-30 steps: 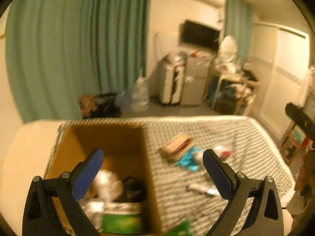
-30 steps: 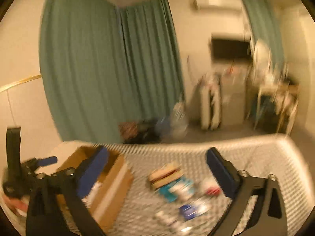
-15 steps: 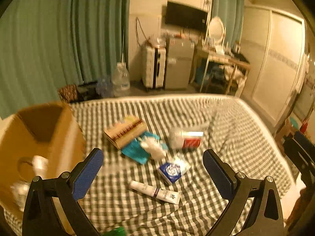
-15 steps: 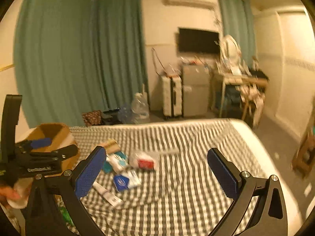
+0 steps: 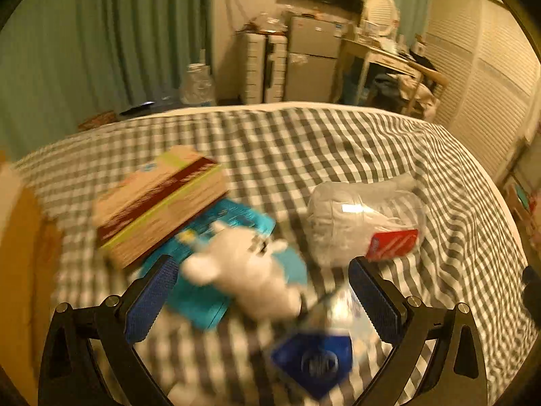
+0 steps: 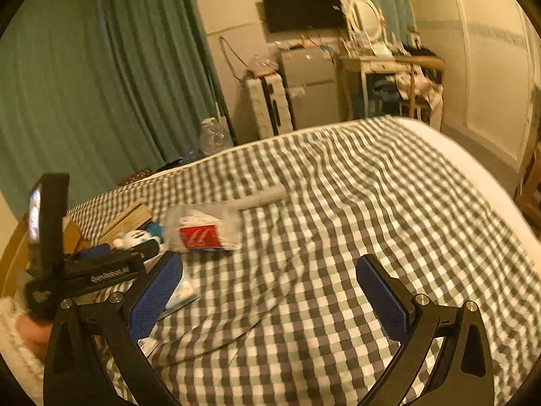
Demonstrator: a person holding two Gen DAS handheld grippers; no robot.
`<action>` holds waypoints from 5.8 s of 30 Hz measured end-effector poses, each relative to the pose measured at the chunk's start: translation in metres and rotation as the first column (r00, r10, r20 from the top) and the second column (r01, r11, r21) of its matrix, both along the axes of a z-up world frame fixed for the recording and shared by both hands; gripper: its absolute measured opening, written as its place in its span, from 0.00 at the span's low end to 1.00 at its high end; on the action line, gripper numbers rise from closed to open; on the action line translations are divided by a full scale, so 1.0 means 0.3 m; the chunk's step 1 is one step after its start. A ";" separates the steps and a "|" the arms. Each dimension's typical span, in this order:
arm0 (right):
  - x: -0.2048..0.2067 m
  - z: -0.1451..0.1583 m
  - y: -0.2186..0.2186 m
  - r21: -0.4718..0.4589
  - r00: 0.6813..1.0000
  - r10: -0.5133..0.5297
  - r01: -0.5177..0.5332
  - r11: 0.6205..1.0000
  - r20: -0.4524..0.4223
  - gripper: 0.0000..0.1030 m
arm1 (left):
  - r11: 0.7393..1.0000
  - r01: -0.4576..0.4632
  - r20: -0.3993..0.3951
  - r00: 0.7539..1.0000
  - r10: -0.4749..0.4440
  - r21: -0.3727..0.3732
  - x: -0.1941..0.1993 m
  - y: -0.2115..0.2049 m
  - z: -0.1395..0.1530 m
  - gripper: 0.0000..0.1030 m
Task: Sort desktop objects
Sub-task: 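Release both items into the box and move both grippers back to the pile, then grasp the white bear figure with the left gripper while the right grasps the clear floss jar, then carry the bear figure and floss jar over the box and release both, then move the left gripper back to the pile and grasp the blue Vinda tissue pack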
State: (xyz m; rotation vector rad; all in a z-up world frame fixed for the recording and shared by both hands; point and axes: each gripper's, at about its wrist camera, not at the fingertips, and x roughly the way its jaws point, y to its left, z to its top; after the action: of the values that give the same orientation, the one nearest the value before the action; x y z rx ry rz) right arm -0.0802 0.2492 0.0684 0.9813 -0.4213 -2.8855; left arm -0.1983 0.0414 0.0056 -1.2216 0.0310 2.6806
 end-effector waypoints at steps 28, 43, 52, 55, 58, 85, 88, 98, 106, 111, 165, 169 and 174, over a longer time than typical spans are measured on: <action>-0.500 -0.197 -0.455 0.102 0.963 0.143 -0.169 0.980 0.228 1.00 | 0.982 -0.080 -0.017 0.996 0.085 0.169 0.012 -0.371 0.004 0.35; -0.216 -0.073 -0.382 0.176 0.961 0.181 -0.219 0.960 0.207 0.92 | 0.979 0.026 -0.141 0.990 0.003 0.203 0.105 -0.337 0.139 0.09; 0.065 0.050 -0.255 0.228 0.975 0.140 -0.178 0.957 0.175 0.92 | 0.971 0.048 -0.119 0.993 -0.020 0.235 0.385 -0.313 0.248 0.05; 0.135 0.065 -0.228 0.188 0.978 0.141 -0.169 0.967 0.155 0.92 | 0.986 0.032 -0.146 0.989 -0.008 0.162 0.464 -0.313 0.263 0.31; 0.158 0.068 -0.224 0.202 0.978 0.137 -0.168 0.965 0.159 0.92 | 0.991 0.029 -0.148 0.989 -0.010 0.128 0.499 -0.304 0.233 0.84; 0.100 -0.020 -0.242 0.086 0.957 0.185 -0.208 0.974 0.223 0.92 | 0.969 0.006 -0.092 0.996 0.017 0.249 0.382 -0.321 0.115 0.42; 0.162 0.072 -0.305 0.096 0.965 0.209 -0.225 0.969 0.158 0.92 | 0.968 -0.027 -0.134 0.989 0.062 0.250 0.489 -0.338 0.240 0.42; 0.323 0.306 -0.720 0.132 0.909 0.414 -0.417 0.899 0.051 0.92 | 0.976 -0.070 -0.247 0.961 0.121 0.207 0.719 -0.678 0.601 0.42; 0.244 0.448 -1.058 0.107 0.829 0.559 -0.553 0.827 -0.037 0.92 | 0.964 -0.213 -0.205 0.948 0.243 0.158 0.664 -1.047 0.617 0.40; 0.080 0.405 -1.213 0.093 0.814 0.578 -0.580 0.809 0.050 0.92 | 0.971 -0.218 -0.143 0.962 0.231 0.100 0.568 -1.091 0.546 0.34; 0.125 0.006 0.108 0.074 0.999 0.030 -0.032 0.997 0.036 1.00 | 0.987 0.126 0.080 0.990 -0.118 -0.101 0.270 0.082 -0.045 1.00; 0.068 -0.047 0.095 0.089 0.992 0.066 -0.076 0.993 0.107 1.00 | 0.987 0.148 0.099 0.985 -0.142 -0.056 0.255 0.081 -0.080 0.73; 0.056 -0.083 0.105 0.043 0.988 0.076 -0.082 0.996 0.136 1.00 | 0.994 0.107 -0.046 0.993 -0.107 -0.002 0.321 0.018 -0.017 0.72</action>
State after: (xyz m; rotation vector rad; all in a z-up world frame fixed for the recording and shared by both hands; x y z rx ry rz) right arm -0.0633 0.2808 0.0435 1.1772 -0.3144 -2.7814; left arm -0.1019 0.0466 0.0003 -1.1241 0.0994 2.6152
